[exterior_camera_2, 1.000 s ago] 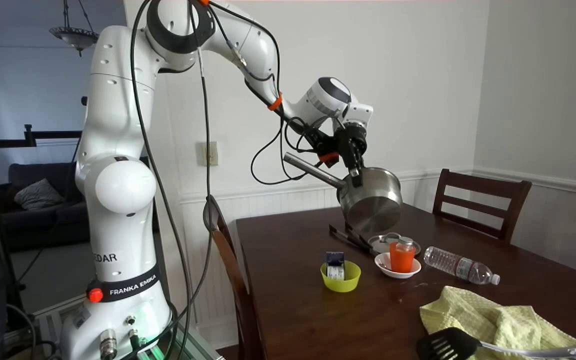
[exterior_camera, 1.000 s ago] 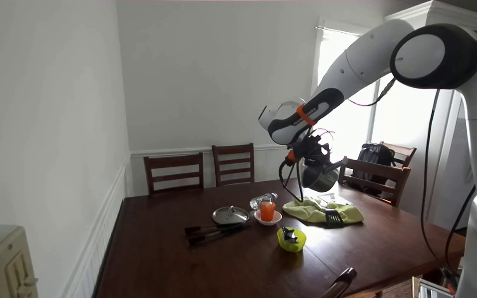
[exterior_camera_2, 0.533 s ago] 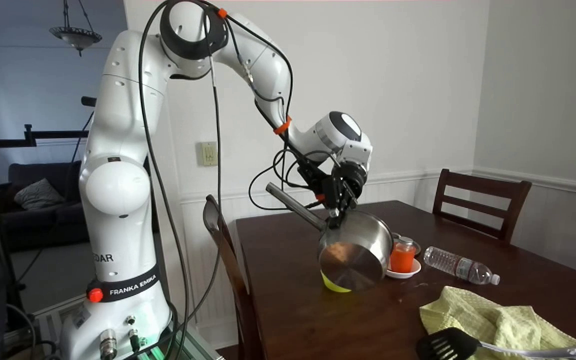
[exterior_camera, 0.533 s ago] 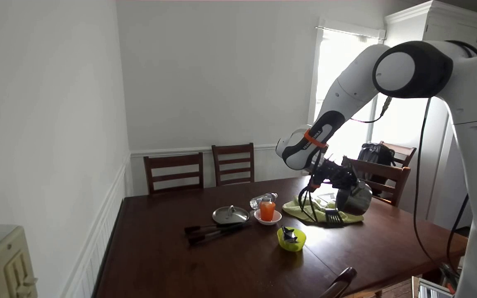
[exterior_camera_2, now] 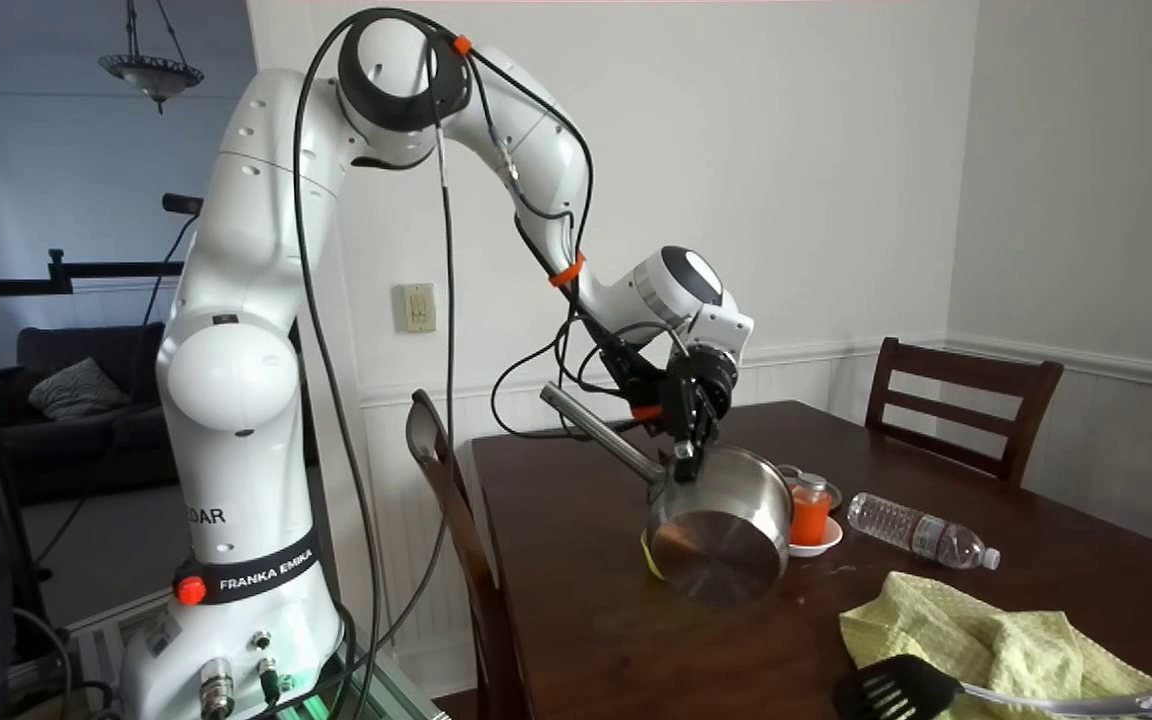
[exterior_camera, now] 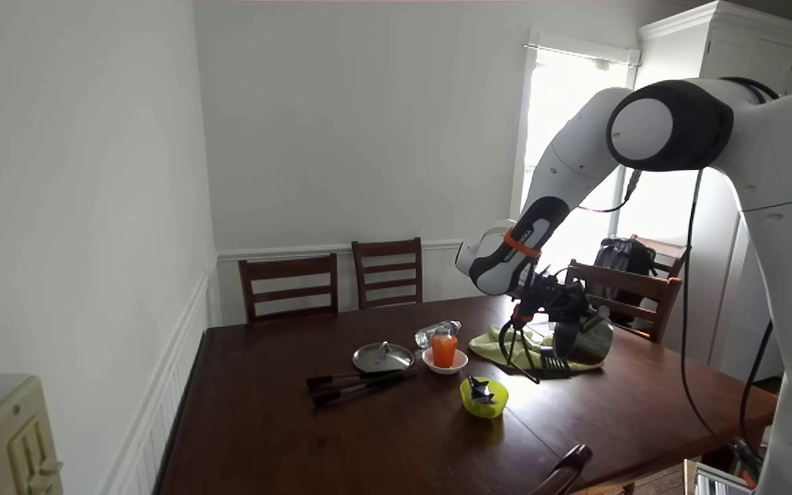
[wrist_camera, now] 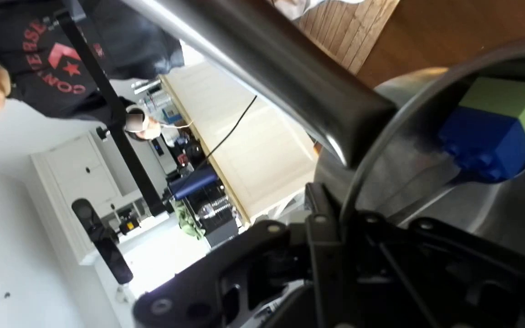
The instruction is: Pour the content in the pot to the right of the table between the towel and the bowls
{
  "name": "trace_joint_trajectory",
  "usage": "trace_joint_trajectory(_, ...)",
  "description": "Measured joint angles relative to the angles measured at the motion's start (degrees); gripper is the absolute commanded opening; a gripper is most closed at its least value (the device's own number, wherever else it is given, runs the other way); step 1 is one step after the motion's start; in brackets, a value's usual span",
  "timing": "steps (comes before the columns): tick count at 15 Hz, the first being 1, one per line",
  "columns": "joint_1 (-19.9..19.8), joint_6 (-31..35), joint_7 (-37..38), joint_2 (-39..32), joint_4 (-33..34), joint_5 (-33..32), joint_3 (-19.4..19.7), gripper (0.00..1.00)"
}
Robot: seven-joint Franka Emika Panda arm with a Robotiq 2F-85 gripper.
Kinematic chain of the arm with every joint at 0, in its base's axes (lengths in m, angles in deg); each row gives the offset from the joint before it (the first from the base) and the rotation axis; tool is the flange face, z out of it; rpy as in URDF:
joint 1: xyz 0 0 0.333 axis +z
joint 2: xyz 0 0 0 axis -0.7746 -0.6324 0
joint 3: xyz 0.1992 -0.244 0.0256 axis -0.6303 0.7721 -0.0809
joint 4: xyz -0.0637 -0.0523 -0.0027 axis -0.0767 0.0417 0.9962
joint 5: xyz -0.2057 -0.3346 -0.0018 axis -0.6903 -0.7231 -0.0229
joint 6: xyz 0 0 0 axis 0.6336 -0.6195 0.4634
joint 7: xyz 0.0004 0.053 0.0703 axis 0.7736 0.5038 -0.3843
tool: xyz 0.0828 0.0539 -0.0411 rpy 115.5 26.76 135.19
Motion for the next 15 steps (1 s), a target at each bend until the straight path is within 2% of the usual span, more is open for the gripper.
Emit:
trace_joint_trajectory(6,0.01,3.55,-4.9,-8.69,2.07,-13.14,-0.51,0.01)
trace_joint_trajectory(10,0.44,2.1,-6.04,-14.68,5.87,-20.94,-0.9,0.01)
trace_joint_trajectory(15,1.56,-1.2,-7.47,-18.25,8.12,-31.48,-1.75,0.01)
